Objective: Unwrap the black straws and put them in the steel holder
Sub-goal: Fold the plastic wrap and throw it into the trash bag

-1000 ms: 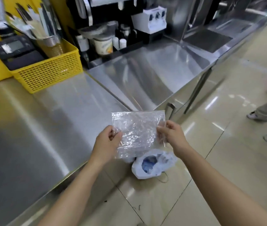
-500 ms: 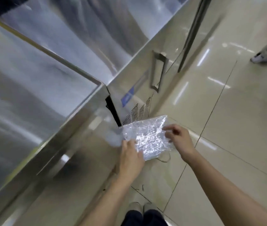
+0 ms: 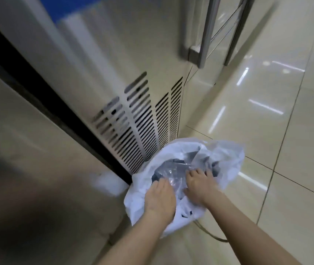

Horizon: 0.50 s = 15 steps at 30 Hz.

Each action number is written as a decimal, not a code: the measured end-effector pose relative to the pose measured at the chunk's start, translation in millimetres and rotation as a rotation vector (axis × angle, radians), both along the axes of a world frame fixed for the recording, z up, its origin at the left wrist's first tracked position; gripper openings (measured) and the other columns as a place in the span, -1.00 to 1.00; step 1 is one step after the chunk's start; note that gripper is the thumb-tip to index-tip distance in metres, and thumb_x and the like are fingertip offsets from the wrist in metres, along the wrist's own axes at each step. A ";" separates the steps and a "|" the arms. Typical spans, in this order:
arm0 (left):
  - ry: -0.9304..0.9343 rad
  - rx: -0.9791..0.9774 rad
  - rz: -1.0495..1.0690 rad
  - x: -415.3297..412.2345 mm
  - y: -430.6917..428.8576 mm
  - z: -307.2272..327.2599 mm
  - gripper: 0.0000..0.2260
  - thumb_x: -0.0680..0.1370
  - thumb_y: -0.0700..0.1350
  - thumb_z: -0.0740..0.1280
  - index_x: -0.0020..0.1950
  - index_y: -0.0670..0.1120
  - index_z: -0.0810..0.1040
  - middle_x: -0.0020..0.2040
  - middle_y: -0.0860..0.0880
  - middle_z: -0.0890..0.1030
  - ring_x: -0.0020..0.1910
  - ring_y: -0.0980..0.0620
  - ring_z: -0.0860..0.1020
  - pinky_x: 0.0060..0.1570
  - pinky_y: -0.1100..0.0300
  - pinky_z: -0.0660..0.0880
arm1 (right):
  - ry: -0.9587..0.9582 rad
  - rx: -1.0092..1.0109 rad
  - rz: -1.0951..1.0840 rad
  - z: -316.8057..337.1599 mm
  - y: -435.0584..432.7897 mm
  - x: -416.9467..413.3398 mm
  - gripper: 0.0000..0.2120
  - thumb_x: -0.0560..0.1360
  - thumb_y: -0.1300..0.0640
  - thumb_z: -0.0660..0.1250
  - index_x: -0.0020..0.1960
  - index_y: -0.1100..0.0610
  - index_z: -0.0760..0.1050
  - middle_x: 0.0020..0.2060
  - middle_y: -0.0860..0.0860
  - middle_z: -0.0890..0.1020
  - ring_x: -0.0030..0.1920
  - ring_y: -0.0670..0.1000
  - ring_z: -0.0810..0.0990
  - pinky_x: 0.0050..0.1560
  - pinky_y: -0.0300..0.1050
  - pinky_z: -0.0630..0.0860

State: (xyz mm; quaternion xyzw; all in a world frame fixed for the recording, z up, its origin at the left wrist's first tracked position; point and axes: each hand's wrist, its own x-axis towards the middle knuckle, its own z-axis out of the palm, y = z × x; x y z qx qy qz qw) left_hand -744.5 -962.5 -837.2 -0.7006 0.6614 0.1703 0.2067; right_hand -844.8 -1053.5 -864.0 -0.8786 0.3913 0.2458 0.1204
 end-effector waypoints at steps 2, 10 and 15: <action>-0.087 0.123 -0.056 -0.7 -15.2 -27.4 -0.70 0.57 -0.21 0.10 0.28 -0.17 0.40 0.29 -0.15 0.43 0.29 -0.12 0.34 0.17 0.10 0.28 | 0.103 -0.013 0.092 -15.4 -4.5 9.4 -0.54 0.54 -0.02 0.14 0.38 0.16 0.25 0.39 0.11 0.35 0.41 0.13 0.21 0.40 0.12 0.04; 0.038 0.044 0.086 0.6 -35.3 -5.8 -0.71 0.51 -0.17 0.30 0.22 -0.14 0.45 0.19 -0.10 0.56 0.14 -0.09 0.54 -0.14 0.13 0.37 | 0.224 -0.026 0.118 -1.0 -4.8 26.6 -0.55 0.47 -0.05 0.23 0.35 -0.06 0.30 0.27 -0.03 0.51 0.34 0.08 0.37 0.35 0.08 0.11; 0.152 -0.277 0.138 14.2 -8.6 101.3 -0.72 0.50 -0.04 0.23 0.15 -0.14 0.43 0.09 -0.13 0.58 0.08 -0.16 0.54 -0.11 0.07 0.39 | -0.026 -0.172 0.098 102.3 2.5 19.2 -0.70 0.54 0.09 0.09 0.25 0.06 0.35 0.13 0.10 0.57 0.14 0.13 0.55 0.04 -0.04 0.40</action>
